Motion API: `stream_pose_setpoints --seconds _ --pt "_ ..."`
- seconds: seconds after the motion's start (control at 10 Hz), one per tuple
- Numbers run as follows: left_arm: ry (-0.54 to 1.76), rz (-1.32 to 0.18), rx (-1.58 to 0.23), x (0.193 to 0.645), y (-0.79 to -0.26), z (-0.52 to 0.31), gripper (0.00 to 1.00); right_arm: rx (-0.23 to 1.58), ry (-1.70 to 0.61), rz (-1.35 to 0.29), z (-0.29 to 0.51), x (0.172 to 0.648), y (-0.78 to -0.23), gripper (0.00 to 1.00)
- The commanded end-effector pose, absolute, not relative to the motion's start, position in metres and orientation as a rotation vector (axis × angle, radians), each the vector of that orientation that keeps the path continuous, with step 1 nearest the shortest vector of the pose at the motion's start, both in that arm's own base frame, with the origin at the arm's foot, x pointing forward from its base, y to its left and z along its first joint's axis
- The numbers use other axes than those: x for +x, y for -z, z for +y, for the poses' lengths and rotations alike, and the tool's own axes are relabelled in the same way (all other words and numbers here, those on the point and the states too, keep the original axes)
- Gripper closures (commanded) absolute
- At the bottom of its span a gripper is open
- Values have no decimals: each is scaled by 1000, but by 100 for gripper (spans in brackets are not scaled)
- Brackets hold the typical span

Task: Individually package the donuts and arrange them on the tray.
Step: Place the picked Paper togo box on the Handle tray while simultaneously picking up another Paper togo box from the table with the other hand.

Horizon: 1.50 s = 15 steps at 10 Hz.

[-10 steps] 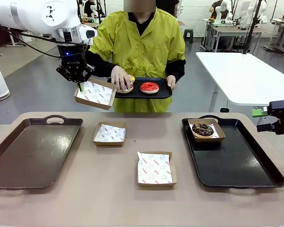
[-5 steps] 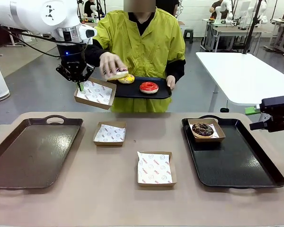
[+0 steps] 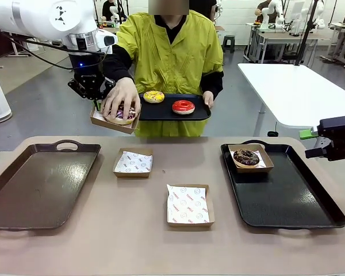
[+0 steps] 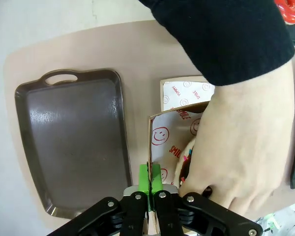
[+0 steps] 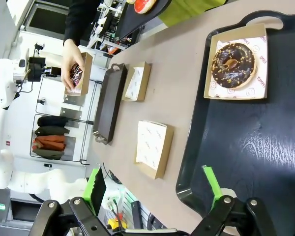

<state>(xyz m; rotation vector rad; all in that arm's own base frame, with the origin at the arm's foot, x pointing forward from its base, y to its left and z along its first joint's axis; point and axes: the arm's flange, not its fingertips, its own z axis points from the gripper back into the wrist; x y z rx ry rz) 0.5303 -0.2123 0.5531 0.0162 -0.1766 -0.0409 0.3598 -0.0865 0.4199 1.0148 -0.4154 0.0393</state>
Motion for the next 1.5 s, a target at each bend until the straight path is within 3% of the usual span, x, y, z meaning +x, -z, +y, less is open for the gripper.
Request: stream_pose_setpoints --seconds 0.0,1.2,1.4 --pt "40 -182 18 529 -556 -211 100 1019 -53 -425 -86 354 -416 0" --pt "40 -182 18 529 -556 -211 100 1019 -53 -425 -86 354 -416 0" --pt "116 -177 -13 529 -554 -203 99 1002 -38 -359 -80 363 -430 0"
